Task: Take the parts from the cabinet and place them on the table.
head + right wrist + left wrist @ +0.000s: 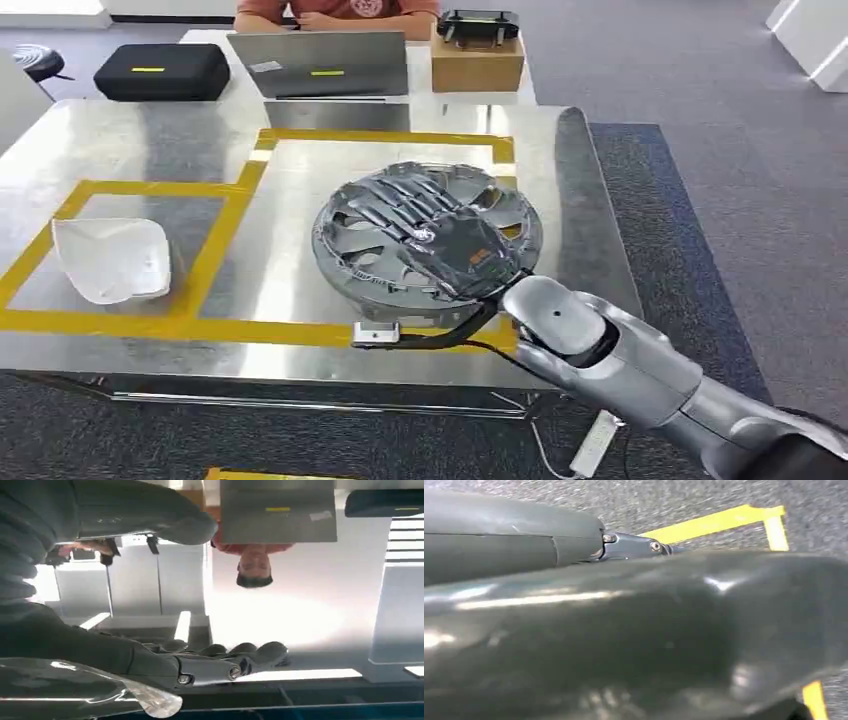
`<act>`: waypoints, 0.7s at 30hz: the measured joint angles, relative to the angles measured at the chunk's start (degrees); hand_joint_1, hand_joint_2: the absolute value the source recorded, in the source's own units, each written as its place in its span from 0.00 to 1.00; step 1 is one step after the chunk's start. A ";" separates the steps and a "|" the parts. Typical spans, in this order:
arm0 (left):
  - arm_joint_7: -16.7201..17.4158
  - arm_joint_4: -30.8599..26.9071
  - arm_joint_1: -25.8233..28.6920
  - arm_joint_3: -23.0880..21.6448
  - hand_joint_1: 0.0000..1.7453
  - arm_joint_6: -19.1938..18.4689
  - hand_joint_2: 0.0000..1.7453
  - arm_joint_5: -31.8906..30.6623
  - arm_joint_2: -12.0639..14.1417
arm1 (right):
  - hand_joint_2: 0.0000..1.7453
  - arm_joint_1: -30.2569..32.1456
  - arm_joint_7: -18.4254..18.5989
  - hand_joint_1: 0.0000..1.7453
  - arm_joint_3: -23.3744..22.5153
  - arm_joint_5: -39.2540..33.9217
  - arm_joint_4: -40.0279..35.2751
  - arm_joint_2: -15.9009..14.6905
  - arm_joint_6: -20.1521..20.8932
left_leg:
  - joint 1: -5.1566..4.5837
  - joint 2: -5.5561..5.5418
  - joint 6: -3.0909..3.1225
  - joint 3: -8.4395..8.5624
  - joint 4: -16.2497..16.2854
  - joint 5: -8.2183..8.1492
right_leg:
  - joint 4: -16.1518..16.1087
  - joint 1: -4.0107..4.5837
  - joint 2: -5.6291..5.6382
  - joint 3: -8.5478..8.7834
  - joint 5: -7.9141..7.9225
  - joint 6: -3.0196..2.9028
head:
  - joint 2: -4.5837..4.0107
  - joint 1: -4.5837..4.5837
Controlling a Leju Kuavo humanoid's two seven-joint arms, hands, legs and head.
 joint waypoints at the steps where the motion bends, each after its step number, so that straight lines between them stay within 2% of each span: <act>1: 0.13 -0.11 0.07 0.07 0.00 -0.46 0.00 -0.13 0.00 | 1.00 0.75 -0.46 0.00 -0.84 -0.46 -0.68 0.33 0.31 | 0.00 0.00 0.00 0.00 0.00 0.00 | 0.00 0.00 -0.01 0.00 0.00 0.00 | 0.00 0.02; 6: 0.20 -0.90 0.23 0.72 0.00 -2.04 0.00 -0.26 -0.07 | 1.00 3.18 -1.75 0.00 -3.55 -0.48 -4.09 1.64 0.40 | 0.00 0.00 0.00 0.01 0.00 0.00 | 0.00 0.00 0.00 0.01 -0.01 0.00 | 0.00 0.00; 10: 0.20 -1.14 0.23 1.44 0.00 -2.58 0.00 -0.26 -0.07 | 1.00 4.45 -2.45 0.00 -4.40 -0.22 -5.21 1.99 -0.11 | 0.00 0.00 0.00 0.01 0.00 0.00 | -0.01 0.00 -0.01 0.02 0.00 0.00 | 0.00 0.00; 16: 0.55 -1.14 0.18 2.49 0.00 -2.58 0.00 -0.33 -0.07 | 1.00 5.48 -2.65 0.00 -4.53 -0.24 -5.82 2.28 -0.39 | -0.12 0.00 0.32 -0.06 0.42 -0.26 | -0.08 -0.18 0.01 0.09 0.05 0.13 | -0.02 -0.02; 21: 0.81 -1.16 0.15 2.93 0.00 -2.71 0.00 -0.66 -0.07 | 1.00 5.75 -2.01 0.00 -4.55 -0.31 -6.39 2.56 0.40 | -0.25 0.00 0.91 -0.39 0.95 -0.60 | -0.17 -0.28 -0.03 0.16 0.14 0.76 | 0.00 0.00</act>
